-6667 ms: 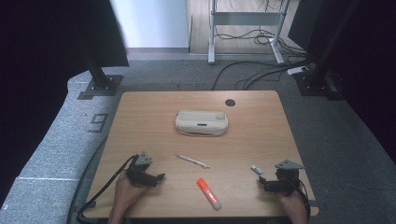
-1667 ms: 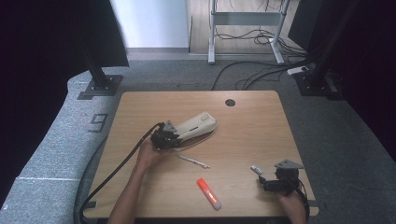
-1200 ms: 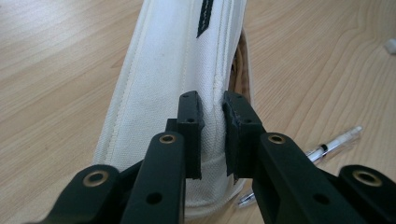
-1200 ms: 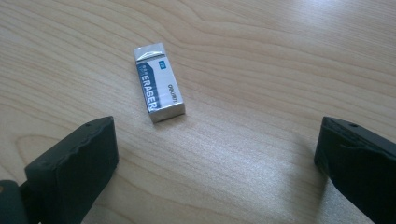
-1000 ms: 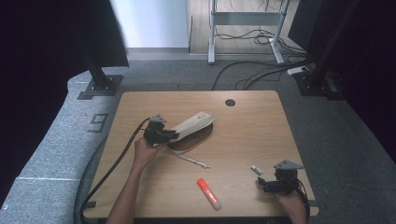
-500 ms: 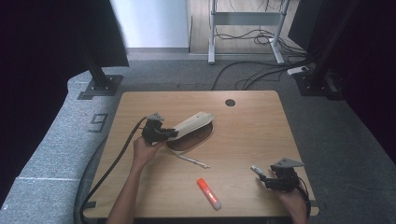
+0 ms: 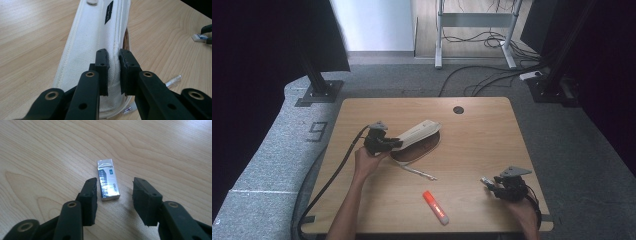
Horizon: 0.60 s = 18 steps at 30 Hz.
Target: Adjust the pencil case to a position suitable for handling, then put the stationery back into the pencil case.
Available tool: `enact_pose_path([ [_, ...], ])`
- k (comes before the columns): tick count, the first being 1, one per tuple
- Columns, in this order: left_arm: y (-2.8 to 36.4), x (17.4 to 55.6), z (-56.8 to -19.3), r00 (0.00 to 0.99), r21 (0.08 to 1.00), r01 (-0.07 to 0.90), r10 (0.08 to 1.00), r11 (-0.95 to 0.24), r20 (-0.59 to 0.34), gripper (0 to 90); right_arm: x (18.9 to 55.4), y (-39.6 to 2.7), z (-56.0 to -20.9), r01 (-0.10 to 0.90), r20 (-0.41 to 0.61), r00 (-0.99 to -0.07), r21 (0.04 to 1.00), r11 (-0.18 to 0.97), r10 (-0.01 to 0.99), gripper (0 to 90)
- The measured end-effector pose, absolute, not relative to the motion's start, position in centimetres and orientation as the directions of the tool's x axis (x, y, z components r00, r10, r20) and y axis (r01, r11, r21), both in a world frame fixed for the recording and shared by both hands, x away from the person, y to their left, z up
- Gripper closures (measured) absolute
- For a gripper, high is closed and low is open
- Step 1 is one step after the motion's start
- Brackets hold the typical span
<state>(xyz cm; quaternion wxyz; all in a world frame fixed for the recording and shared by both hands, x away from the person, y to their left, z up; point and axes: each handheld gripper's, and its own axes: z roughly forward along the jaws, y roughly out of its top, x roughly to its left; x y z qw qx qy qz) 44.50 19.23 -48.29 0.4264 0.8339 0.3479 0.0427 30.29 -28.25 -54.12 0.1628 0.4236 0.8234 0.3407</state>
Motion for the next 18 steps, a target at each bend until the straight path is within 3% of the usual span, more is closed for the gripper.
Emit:
enact_pose_path([
  [7, 19.28, 44.52, -48.3, 0.756, 0.741, 0.542, 0.614, -0.396, -0.225, 78.0, 30.53, -27.99, -54.17, 0.584, 0.018, -0.599, 0.694, 0.421, 0.801, 58.9],
  [13, 19.23, 44.49, -48.32, 0.757, 0.74, 0.543, 0.614, -0.397, -0.226, 78.0, 30.63, -27.74, -54.09, 0.579, 0.026, -0.618, 0.692, 0.432, 0.786, 70.8],
  [18, 19.24, 44.51, -48.33, 0.758, 0.74, 0.542, 0.612, -0.399, -0.225, 78.0, 30.72, -27.5, -53.97, 0.582, 0.019, -0.615, 0.685, 0.437, 0.788, 71.9],
])
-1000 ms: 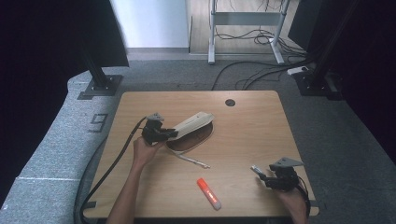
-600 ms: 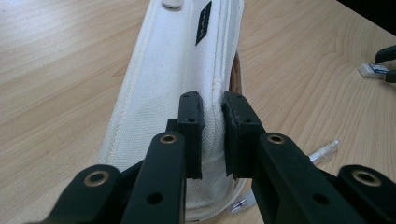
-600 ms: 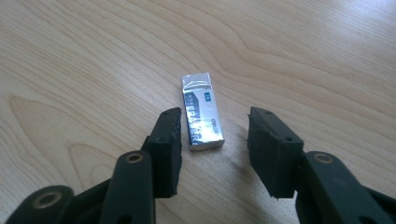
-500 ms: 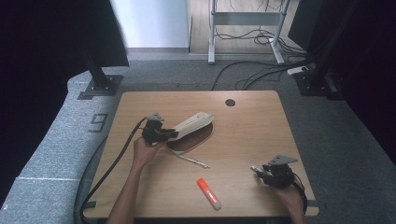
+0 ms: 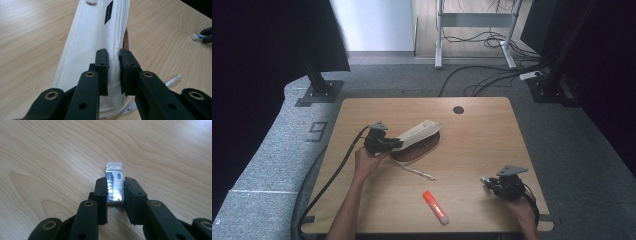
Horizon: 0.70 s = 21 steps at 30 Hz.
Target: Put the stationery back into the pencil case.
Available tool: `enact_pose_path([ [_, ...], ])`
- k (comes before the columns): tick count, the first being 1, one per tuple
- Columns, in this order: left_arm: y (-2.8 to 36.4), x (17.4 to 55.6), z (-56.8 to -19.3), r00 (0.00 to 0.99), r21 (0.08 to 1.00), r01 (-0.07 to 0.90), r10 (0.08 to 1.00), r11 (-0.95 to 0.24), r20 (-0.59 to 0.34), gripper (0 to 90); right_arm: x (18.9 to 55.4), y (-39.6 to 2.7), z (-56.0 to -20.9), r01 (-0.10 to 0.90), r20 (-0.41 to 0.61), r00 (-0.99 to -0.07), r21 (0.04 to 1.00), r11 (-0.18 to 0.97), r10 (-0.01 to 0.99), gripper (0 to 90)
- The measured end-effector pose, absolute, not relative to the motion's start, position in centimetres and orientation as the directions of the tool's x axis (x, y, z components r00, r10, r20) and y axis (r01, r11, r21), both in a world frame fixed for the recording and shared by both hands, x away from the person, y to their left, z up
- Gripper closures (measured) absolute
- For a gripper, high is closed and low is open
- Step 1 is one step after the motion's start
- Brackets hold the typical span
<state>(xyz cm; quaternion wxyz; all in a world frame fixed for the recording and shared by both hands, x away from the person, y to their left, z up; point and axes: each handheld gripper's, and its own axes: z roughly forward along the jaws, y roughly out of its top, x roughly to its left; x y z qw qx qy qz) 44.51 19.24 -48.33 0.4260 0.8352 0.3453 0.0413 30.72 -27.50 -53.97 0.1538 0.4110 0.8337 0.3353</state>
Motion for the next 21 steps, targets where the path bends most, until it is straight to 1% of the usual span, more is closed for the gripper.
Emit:
enact_pose_path([
  [11, 19.2, 44.4, -48.5, 0.757, 0.746, 0.538, 0.614, -0.393, -0.222, 77.9, 31.1, -27.3, -53.0, 0.565, 0.07, -0.628, 0.726, 0.392, 0.775, 71.9],
  [21, 19.3, 44.4, -48.5, 0.756, 0.744, 0.542, 0.613, -0.39, -0.229, 78.0, 32.7, -26.6, -51.9, 0.552, 0.091, -0.641, 0.745, 0.375, 0.762, 72.0],
])
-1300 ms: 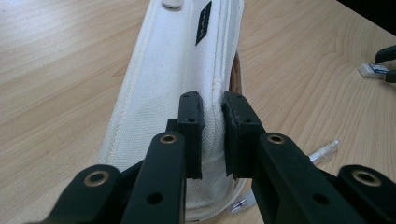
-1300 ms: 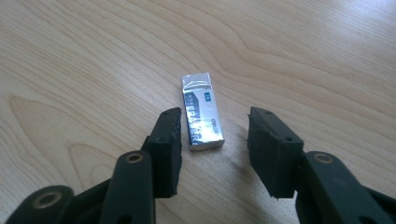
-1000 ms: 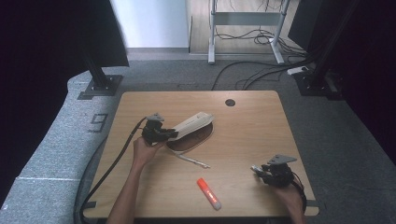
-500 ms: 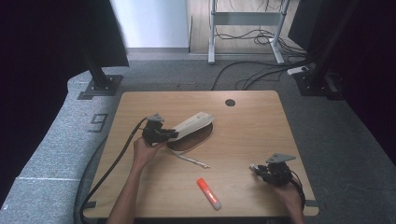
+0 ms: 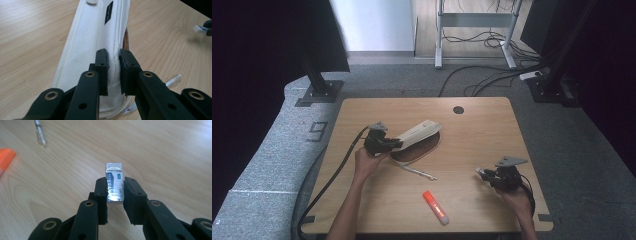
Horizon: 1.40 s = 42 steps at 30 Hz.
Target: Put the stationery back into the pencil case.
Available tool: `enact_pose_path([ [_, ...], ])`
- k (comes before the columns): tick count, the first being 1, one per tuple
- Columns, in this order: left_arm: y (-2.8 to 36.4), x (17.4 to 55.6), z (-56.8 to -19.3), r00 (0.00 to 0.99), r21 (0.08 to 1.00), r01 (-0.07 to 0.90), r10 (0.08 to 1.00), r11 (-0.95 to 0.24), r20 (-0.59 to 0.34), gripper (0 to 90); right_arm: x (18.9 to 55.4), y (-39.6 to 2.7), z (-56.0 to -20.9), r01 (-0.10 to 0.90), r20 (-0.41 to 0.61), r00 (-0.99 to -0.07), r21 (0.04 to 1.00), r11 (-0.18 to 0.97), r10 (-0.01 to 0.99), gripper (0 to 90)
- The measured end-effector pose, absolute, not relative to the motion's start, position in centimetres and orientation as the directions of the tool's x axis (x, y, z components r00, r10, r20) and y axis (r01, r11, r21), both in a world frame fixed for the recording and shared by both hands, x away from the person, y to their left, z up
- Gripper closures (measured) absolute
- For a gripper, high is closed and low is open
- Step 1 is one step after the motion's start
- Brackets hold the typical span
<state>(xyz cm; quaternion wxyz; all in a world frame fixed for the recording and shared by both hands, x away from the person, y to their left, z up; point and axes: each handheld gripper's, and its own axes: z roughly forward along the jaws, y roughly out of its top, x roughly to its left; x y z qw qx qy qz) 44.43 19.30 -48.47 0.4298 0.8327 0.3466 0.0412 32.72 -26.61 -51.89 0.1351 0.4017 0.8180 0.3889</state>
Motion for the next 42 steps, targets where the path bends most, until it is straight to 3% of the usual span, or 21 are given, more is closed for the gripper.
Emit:
enact_pose_path([
  [42, 19.2, 44.2, -48.5, 0.759, 0.75, 0.538, 0.608, -0.386, -0.231, 77.8, 41.4, -20.7, -49.3, 0.512, 0.055, -0.67, 0.756, 0.407, 0.741, 72.0],
])
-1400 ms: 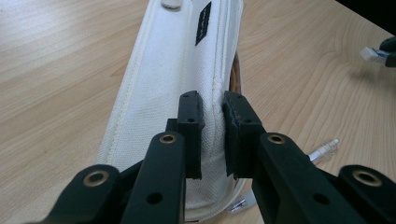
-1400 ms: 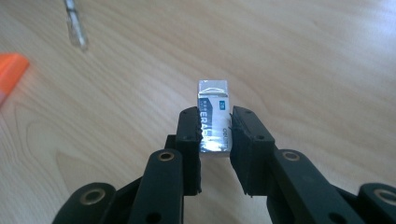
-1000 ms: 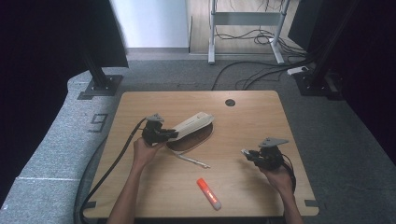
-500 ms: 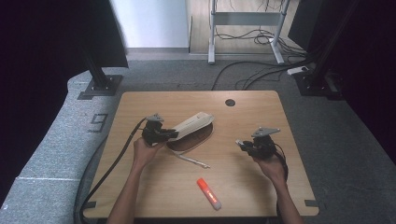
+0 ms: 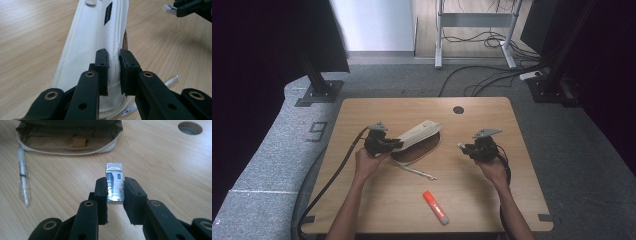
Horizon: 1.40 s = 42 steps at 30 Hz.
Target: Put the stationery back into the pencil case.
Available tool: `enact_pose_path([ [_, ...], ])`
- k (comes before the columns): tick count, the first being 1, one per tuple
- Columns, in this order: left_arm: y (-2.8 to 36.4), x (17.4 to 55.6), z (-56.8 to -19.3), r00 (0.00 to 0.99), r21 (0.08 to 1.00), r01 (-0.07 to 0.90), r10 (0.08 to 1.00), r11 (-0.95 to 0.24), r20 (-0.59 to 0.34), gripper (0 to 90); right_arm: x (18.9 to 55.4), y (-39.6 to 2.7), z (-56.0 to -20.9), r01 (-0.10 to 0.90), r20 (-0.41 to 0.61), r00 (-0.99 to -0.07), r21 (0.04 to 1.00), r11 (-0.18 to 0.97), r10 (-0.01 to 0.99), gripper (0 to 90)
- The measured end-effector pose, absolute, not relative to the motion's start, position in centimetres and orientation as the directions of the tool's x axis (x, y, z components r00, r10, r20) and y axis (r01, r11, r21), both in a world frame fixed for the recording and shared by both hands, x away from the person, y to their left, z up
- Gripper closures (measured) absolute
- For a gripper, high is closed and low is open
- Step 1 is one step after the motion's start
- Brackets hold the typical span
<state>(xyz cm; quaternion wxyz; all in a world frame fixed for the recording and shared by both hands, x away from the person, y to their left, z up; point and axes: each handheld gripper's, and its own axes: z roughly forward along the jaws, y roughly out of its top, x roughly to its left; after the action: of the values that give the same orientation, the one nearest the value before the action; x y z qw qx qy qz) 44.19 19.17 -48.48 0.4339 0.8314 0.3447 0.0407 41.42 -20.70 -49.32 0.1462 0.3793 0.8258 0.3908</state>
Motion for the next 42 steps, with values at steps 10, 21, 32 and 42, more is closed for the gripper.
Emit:
enact_pose_path([
  [10, 19.1, 44.0, -48.4, 0.757, 0.75, 0.538, 0.611, -0.384, -0.23, 77.9, 43.2, -18.3, -49.3, 0.505, 0.053, -0.692, 0.748, 0.431, 0.72, 72.0],
  [21, 19.2, 43.9, -48.2, 0.761, 0.753, 0.534, 0.607, -0.384, -0.23, 78.0, 44.6, -15.4, -49.6, 0.493, 0.034, -0.712, 0.736, 0.465, 0.701, 72.0],
  [32, 19.2, 43.7, -48.2, 0.762, 0.756, 0.534, 0.602, -0.378, -0.237, 78.0, 46.2, -12.4, -50.2, 0.489, 0.019, -0.727, 0.716, 0.498, 0.686, 72.0],
  [42, 19.1, 43.7, -48.2, 0.765, 0.759, 0.53, 0.599, -0.377, -0.237, 78.0, 47.6, -10.4, -51.6, 0.508, 0.031, -0.728, 0.695, 0.508, 0.685, 72.0],
])
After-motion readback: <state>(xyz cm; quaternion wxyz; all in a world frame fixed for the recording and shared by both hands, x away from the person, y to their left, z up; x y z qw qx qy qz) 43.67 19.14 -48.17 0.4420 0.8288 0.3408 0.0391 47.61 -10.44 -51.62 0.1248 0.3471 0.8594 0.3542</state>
